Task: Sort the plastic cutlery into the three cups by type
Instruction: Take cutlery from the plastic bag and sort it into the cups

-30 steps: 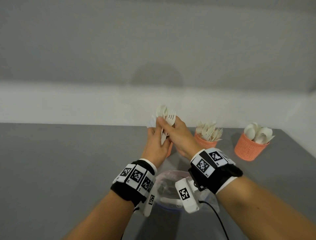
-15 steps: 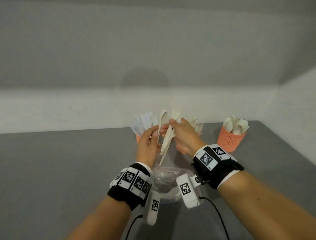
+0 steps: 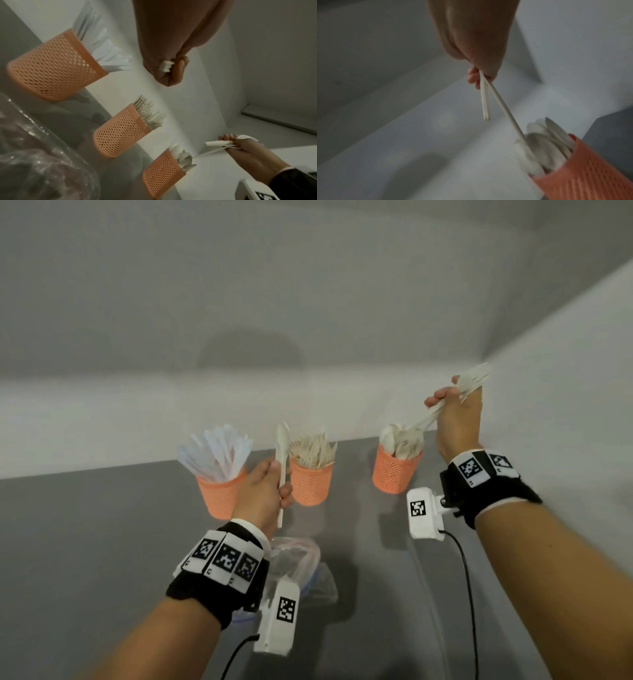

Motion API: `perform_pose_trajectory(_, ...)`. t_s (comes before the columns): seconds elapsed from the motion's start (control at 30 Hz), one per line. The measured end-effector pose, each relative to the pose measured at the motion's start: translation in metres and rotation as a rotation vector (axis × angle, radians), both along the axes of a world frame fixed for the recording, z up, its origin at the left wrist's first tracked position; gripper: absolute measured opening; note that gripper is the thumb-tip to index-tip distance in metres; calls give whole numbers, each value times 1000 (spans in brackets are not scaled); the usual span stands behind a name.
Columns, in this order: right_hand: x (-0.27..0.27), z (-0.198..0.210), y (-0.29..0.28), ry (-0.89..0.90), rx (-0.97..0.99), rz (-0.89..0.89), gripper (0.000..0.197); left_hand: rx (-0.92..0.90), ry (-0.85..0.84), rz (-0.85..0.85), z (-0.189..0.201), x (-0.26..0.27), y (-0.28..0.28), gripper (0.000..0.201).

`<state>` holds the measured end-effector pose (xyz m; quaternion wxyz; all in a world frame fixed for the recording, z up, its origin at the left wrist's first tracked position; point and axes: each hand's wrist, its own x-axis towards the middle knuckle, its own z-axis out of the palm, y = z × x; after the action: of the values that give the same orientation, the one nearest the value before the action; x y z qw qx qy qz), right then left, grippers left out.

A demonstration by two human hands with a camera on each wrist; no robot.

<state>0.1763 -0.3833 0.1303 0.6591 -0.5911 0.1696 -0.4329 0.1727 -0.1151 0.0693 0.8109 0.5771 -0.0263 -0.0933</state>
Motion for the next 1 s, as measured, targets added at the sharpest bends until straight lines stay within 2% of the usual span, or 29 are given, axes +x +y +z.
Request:
perform_pose_trajectory(0.13,24,-1,-20,-24,-89,-77,23,8,-43,-45,4,1,-16,27)
perform_pose_trajectory(0.3,44,-27,-21,107,-183,-14,21,-25,-79,-119,12,10,-33,23)
perform_pose_trajectory(0.37,46,-25,-15,52,-194,12,22,-38,-89,-108,14,15,-36,21)
perform_pose_trajectory(0.5,50,-1,24,-175,-256,219,19,-60,-91,4,15,28,-34,23)
perform_pose_trajectory(0.57,54,1,51,-175,-249,339,16,-69,-79,52,14,34,-30,23)
perform_pose_trajectory(0.77,76,-35,91,20,-173,458,21,23,-99,83,8,38,-23,23)
perform_pose_trajectory(1.0,83,-62,97,384,-339,537,17,42,-118,85,3,40,-18,27)
